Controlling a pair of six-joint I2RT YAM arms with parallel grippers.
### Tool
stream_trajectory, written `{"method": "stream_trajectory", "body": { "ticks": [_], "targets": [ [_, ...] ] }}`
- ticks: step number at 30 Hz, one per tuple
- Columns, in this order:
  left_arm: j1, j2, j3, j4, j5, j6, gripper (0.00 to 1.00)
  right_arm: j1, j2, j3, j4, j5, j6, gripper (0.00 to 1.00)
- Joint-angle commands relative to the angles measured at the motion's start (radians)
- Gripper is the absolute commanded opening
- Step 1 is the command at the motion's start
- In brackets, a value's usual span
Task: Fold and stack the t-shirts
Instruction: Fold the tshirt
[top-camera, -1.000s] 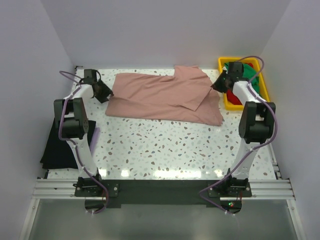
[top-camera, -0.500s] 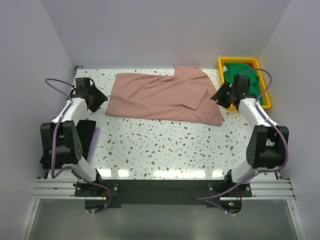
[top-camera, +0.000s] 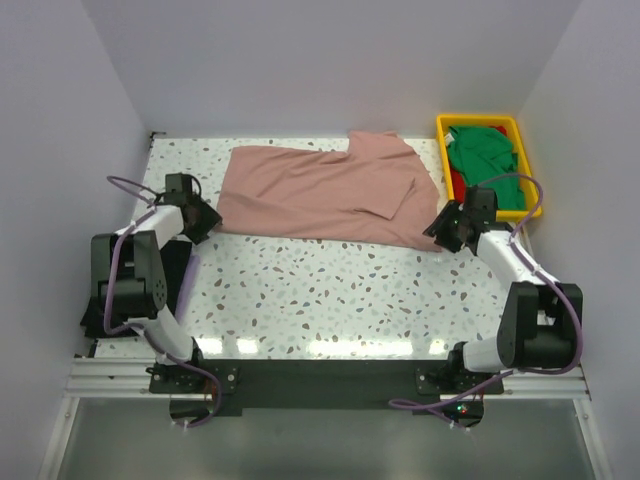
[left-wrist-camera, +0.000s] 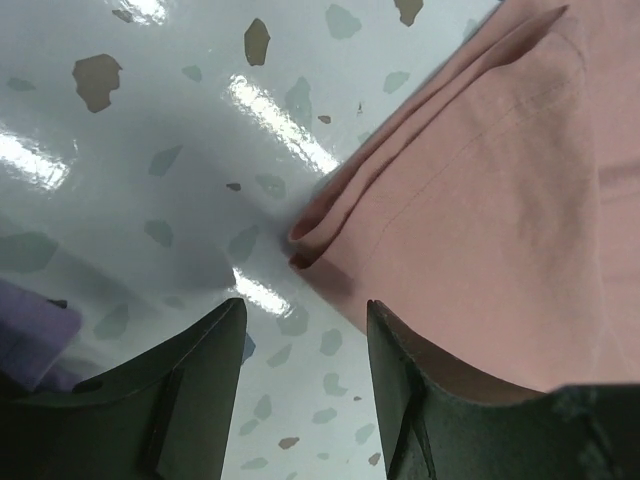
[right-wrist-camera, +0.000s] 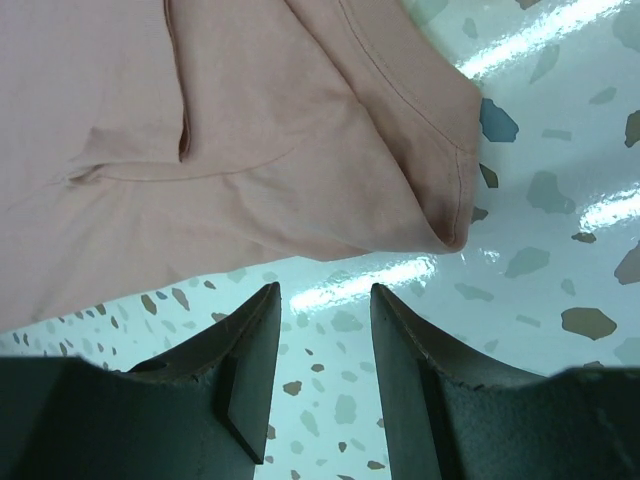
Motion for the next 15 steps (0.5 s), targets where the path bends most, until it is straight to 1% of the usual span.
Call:
{"method": "stream_trajectory", "body": {
  "ticks": [1,2,3,6,8,9,10,12,13,15],
  "targets": [
    [-0.004,0.052,0.006,0.114,0.002,-0.031,0.56,0.005,-0.023,-0.013,0.073,0.022,0.010,0.45],
    [-0.004,0.076,0.001,0.128,0.043,-0.034,0.56,0.005,-0.011,-0.020,0.078,0.028,0.012,0.45],
    [-0.005,0.087,0.001,0.135,0.048,-0.043,0.56,0.005,-0.005,-0.022,0.079,0.031,0.012,0.45],
    [-0.005,0.113,-0.002,0.145,0.050,-0.051,0.55,0.005,0.019,-0.033,0.079,0.041,0.012,0.47],
    [-0.005,0.116,-0.004,0.142,0.033,-0.054,0.52,0.005,0.027,-0.042,0.090,0.050,0.018,0.48],
    [-0.005,0.116,-0.005,0.140,0.027,-0.059,0.49,0.005,0.033,-0.050,0.101,0.062,0.022,0.49],
    [-0.005,0.115,-0.004,0.141,0.027,-0.060,0.44,0.003,0.038,-0.053,0.105,0.065,0.022,0.49],
    [-0.005,0.118,-0.002,0.140,0.025,-0.059,0.38,0.003,0.062,-0.053,0.112,0.077,0.025,0.50],
    [-0.005,0.116,-0.001,0.140,0.025,-0.059,0.31,0.003,0.070,-0.053,0.115,0.082,0.025,0.50],
    [-0.004,0.118,-0.002,0.138,0.025,-0.059,0.27,0.003,0.085,-0.054,0.121,0.084,0.030,0.50]
  ]
}}
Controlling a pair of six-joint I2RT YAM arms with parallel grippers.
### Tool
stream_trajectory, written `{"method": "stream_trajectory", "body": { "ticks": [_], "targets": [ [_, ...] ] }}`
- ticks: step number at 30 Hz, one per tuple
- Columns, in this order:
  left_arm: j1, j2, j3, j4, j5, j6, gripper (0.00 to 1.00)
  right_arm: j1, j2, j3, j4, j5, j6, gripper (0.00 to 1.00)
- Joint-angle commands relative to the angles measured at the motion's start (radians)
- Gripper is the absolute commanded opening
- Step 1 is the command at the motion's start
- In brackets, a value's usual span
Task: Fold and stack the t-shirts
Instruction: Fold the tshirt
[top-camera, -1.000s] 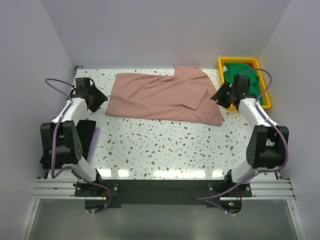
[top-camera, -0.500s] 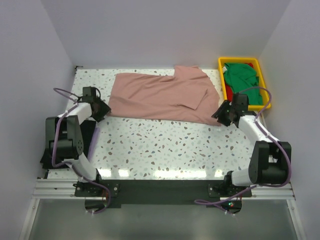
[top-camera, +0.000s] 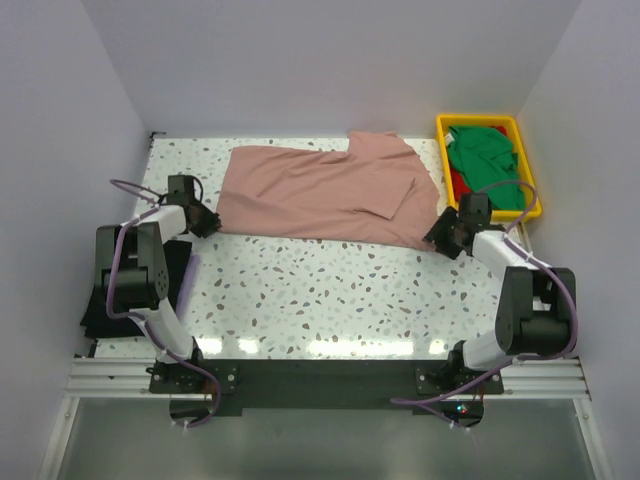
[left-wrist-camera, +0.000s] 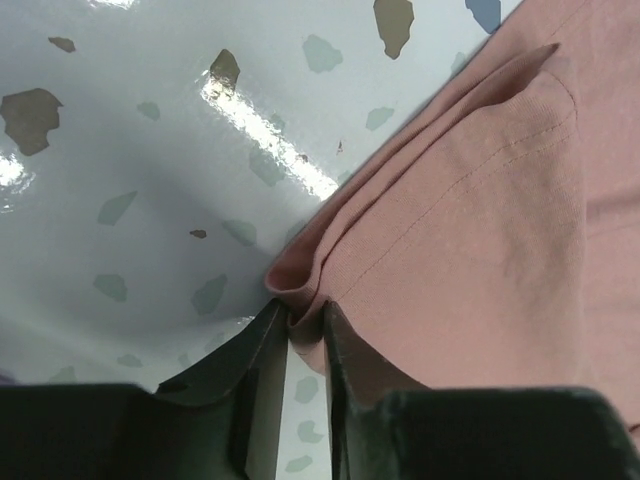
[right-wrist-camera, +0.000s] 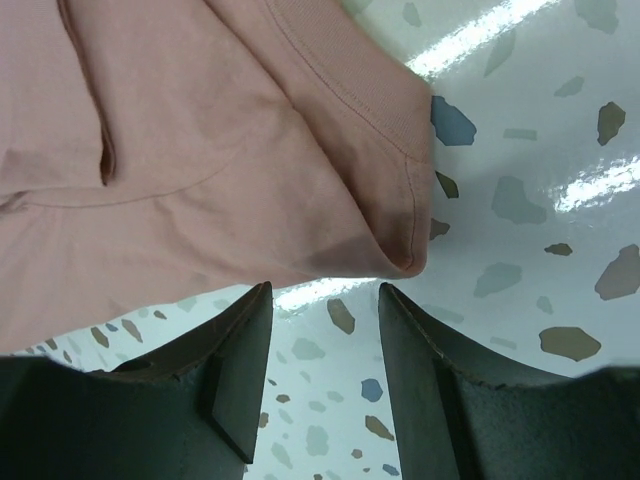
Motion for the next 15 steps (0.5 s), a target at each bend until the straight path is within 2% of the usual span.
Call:
{"method": "stream_trajectory", "body": {
  "ticks": [1,4,15],
  "targets": [
    [-0.004,0.016,-0.002,0.021,-0.009,-0.001,0.24,0.003,0.018,-0.012,0.066,0.039,0.019,0.51],
    [-0.004,0.021,0.001,0.021,-0.006,0.002,0.18,0.003,0.026,-0.032,0.090,0.053,0.028,0.51],
    [-0.002,0.032,0.007,0.028,0.005,0.004,0.10,0.003,0.072,-0.044,0.127,0.091,0.033,0.52]
  ]
}}
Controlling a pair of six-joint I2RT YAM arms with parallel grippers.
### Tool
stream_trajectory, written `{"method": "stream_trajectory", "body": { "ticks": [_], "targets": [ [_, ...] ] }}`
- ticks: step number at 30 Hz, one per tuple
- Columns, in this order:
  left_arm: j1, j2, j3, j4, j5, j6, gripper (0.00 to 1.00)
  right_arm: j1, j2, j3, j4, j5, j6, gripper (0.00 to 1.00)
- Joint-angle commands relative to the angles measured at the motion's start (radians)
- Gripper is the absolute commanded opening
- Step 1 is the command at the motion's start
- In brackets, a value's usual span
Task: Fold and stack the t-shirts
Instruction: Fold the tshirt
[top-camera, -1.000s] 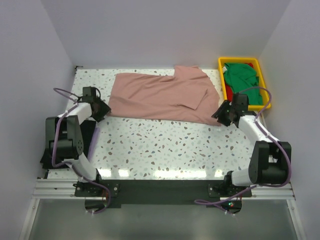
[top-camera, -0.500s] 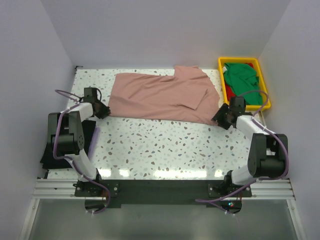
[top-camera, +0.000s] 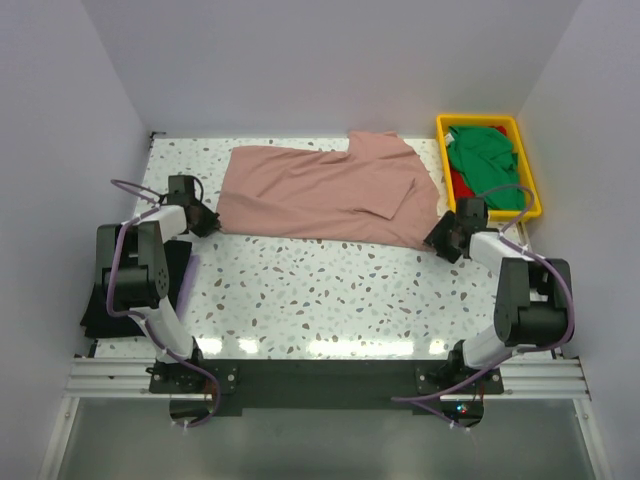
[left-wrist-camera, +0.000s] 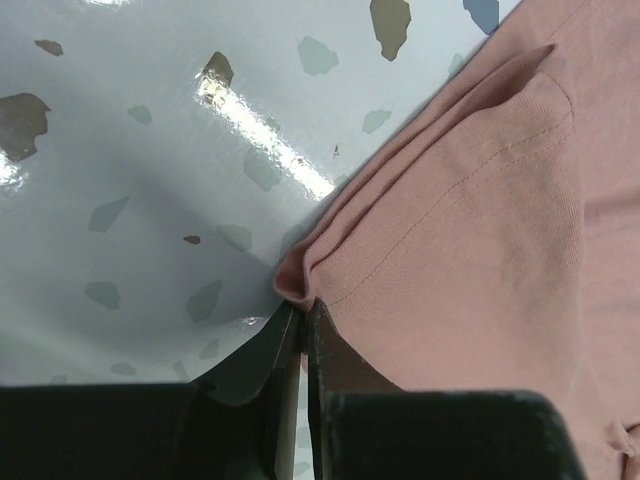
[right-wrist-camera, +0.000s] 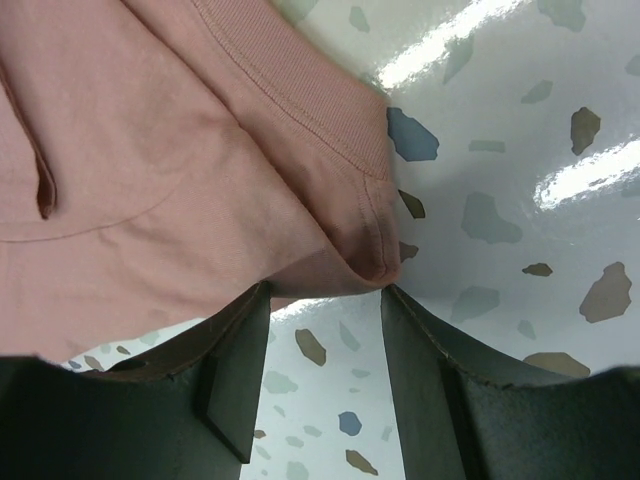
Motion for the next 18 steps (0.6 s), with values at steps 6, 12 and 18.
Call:
{"method": "stream_trajectory", "body": {
  "ticks": [6,12,18],
  "targets": [
    [-0.004,0.020,0.008,0.016,0.006,0.002,0.00,0.003,0.057,0.045,0.054,0.067,0.016,0.34],
    [-0.004,-0.044,0.016,-0.062,-0.028,0.002,0.00,0.000,0.011,0.119,-0.051,0.105,0.001,0.00],
    [-0.004,-0.186,-0.025,-0.147,-0.089,-0.001,0.00,-0.024,-0.135,0.088,-0.146,0.094,-0.025,0.00]
  ]
}}
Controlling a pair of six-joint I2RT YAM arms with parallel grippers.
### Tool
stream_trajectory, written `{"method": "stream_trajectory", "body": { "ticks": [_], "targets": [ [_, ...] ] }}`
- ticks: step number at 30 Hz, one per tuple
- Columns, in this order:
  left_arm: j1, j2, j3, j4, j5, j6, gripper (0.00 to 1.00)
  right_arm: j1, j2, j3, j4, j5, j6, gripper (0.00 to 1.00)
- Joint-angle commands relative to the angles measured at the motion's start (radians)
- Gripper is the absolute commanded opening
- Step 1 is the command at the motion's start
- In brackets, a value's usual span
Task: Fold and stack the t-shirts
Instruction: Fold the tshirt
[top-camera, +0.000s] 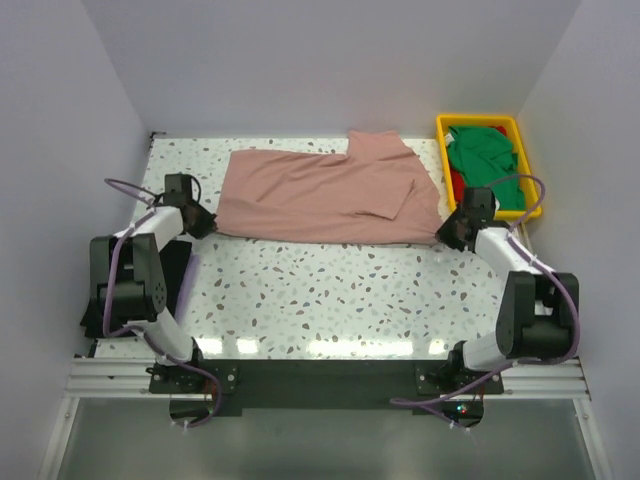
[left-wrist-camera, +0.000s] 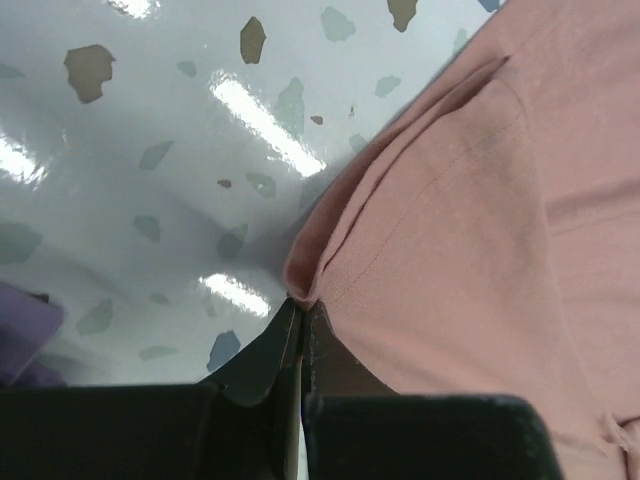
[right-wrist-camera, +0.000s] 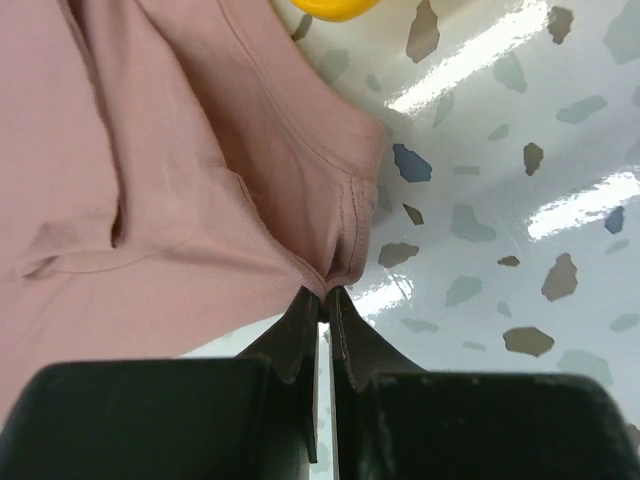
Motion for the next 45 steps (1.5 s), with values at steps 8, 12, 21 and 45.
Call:
{"method": "stream_trajectory", "body": {
  "ticks": [8,12,21,45],
  "targets": [
    [-0.002,-0.286,-0.147,-0.106,-0.098,-0.016,0.00,-0.061,-0.298,-0.094,-0.158,-0.033,-0.034,0.00],
    [0.001,-0.385,-0.233,-0.121,-0.111,-0.016,0.00,-0.081,-0.377,-0.136,-0.206,-0.053,-0.046,0.01],
    [-0.001,-0.539,-0.407,-0.109,-0.134,-0.030,0.00,-0.132,-0.538,-0.260,-0.267,-0.165,-0.005,0.13],
    [-0.028,-0.493,-0.212,-0.011,0.154,0.232,0.53,0.308,-0.121,-0.030,0.002,-0.023,-0.078,0.50]
  ]
}}
